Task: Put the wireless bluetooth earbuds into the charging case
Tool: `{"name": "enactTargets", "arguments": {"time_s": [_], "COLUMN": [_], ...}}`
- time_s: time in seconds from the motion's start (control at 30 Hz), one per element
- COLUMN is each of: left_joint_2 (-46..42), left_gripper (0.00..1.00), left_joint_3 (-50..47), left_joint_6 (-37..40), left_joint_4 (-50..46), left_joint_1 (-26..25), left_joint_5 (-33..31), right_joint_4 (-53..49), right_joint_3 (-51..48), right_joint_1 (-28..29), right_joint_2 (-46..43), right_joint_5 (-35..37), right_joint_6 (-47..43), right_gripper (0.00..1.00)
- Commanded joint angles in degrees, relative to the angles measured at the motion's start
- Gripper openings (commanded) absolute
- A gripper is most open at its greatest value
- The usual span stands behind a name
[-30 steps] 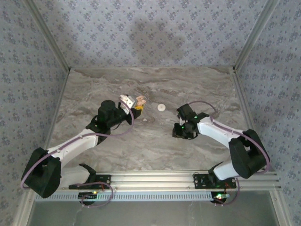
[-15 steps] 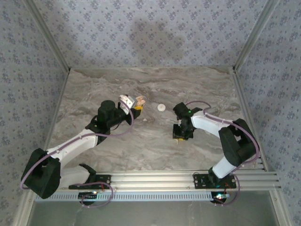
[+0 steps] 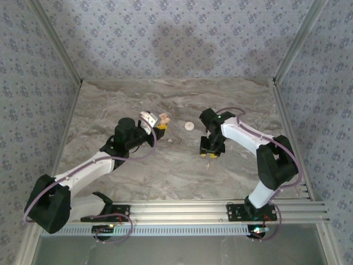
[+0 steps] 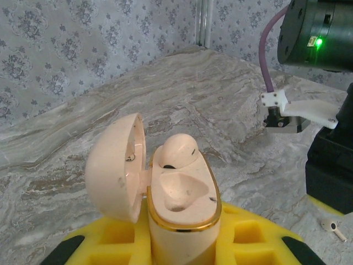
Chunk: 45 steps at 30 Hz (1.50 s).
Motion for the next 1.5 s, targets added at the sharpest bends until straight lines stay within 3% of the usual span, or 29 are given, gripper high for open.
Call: {"name": "enactTargets", "arguments": {"time_s": [0.0,0.27,1.0,1.2,1.47], "left_joint_2": [-1.4,-1.5,-1.8,-1.7,-1.5], "left_gripper": [0.17,0.17,0.17,0.17,0.17], "left_joint_3": [1.4,1.7,1.8,2.1,1.9], "left_joint_6": [0.8,1.2,1.2,1.2,1.2], "left_joint_4": [0.4,-0.3,-1.4,-1.7,-1.8], "left_joint_1": [0.4,0.5,0.4,0.4,0.5], "left_joint_5": [-0.4,-0.3,-0.5,-0.6,0.7], "right_joint_4": [-6.0,-1.1,4.1,4.8,7.7], "right_joint_3": [0.2,-2.0,-4.8,-5.2,-6.7], "right_joint_1": [-0.6,-0.7,-0.8,-1.0,-0.9], "right_joint_2": [3.1,6.1,9.2,10.7,6.6], "right_joint_5": [-1.2,-3.8,0.2,0.1,1.0], "right_joint_6": [4.6,7.0,6.7,5.9,5.8], "right_gripper": [0.38,0.38,0.27,0.28,0.23]}}
